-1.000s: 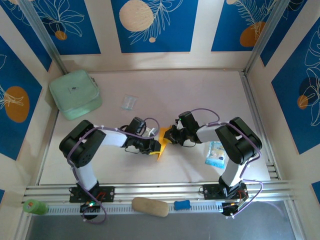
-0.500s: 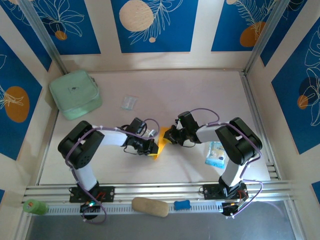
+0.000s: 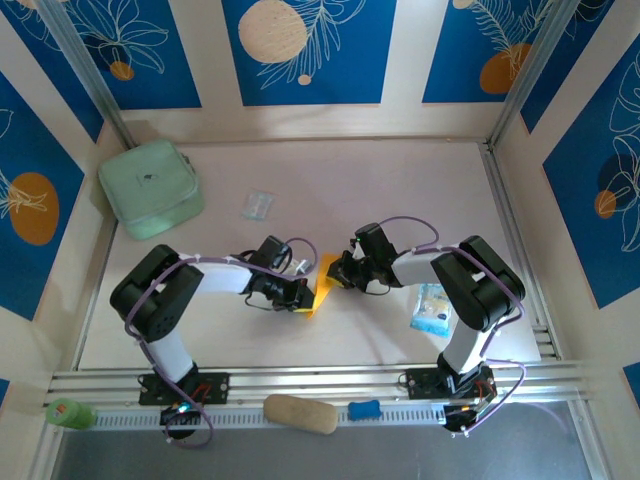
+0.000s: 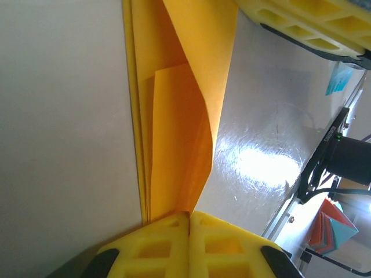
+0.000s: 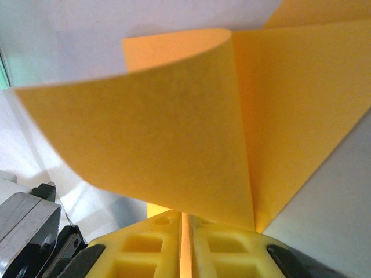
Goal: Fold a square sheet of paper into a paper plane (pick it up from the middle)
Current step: Fold the wing for the fifth time at the center of the table.
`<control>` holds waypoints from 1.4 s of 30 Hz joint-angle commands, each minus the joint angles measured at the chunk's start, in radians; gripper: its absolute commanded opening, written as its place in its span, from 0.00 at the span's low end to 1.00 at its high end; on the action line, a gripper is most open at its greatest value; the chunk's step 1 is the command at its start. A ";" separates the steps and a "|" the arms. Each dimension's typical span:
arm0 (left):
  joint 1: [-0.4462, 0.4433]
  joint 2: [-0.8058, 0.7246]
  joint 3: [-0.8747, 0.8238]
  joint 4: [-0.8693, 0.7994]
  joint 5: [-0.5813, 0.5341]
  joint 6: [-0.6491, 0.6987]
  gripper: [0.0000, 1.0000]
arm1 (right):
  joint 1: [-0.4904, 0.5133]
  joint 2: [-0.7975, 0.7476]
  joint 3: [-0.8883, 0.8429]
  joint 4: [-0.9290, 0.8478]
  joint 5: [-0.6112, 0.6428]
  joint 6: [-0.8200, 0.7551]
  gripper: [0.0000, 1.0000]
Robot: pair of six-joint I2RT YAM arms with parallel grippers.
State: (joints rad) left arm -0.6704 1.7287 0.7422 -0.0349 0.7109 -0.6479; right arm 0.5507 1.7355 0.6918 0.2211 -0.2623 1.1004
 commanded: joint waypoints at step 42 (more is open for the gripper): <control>-0.007 -0.006 -0.020 -0.034 -0.013 0.010 0.07 | 0.012 0.034 -0.012 -0.127 0.027 0.016 0.13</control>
State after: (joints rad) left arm -0.6708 1.7256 0.7357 -0.0380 0.7010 -0.6479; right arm 0.5571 1.7359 0.6933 0.2188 -0.2619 1.1038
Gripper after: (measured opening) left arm 0.066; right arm 0.132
